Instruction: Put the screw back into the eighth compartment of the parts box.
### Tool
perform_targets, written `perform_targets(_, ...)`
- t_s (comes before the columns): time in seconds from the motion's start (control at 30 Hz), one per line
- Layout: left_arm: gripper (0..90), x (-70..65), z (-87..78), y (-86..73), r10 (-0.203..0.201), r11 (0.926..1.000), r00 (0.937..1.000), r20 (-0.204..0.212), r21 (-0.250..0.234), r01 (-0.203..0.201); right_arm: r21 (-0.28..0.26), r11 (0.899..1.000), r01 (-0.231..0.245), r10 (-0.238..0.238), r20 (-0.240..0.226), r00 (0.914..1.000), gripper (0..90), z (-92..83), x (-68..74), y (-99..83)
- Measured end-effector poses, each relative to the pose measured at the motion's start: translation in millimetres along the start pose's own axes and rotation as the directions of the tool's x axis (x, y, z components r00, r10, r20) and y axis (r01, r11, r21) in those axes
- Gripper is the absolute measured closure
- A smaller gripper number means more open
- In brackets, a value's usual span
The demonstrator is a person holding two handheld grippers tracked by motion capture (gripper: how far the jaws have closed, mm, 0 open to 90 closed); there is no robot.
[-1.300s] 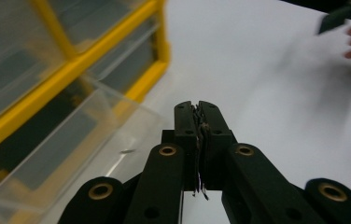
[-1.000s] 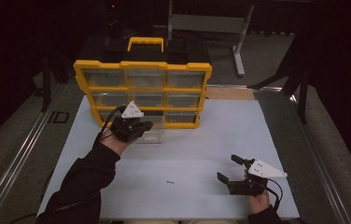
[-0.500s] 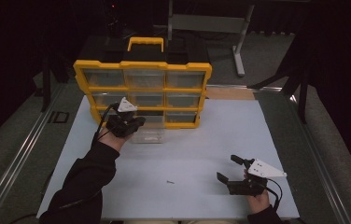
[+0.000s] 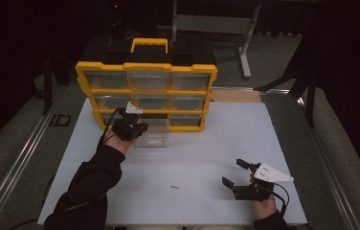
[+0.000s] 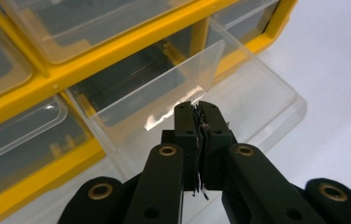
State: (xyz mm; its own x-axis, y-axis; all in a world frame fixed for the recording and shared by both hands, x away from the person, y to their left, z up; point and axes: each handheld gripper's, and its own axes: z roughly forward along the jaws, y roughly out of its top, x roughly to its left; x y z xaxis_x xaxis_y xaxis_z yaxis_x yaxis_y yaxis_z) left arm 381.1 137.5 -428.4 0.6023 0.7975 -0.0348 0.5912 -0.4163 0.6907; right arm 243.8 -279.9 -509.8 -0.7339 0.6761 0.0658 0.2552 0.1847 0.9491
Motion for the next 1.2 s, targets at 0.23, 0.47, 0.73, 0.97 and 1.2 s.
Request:
perform_targets(0.23,88.3,0.1,10.3,-1.1,-0.002,0.9986,1.0,0.001,0.052,0.002,0.0,1.0,-0.001,0.001,0.0,1.0,10.8,0.0,-0.4,-0.1)
perform_targets(0.47,88.3,-0.9,19.3,1.0,-0.001,0.9961,1.0,-0.004,0.088,0.001,-0.001,1.0,-0.002,0.002,0.0,1.0,10.8,-0.1,-0.5,-0.1)
perform_targets(0.73,76.5,1.4,21.6,7.8,-0.025,0.9967,0.9997,0.0,0.078,0.025,0.001,1.0,-0.003,0.003,0.001,1.0,10.8,-0.2,-0.8,-0.3)
perform_targets(0.97,34.1,-1.2,12.6,15.2,-0.04,0.9979,0.9992,-0.005,0.051,0.04,0.001,1.0,-0.005,0.005,0.0,1.0,10.8,-0.3,-0.8,-0.3)
perform_targets(1.2,8.0,-5.9,-1.4,18.1,-0.025,0.9994,0.9997,0.006,0.023,0.024,0.001,1.0,-0.002,0.002,-0.001,1.0,10.8,-0.1,-0.5,-0.2)
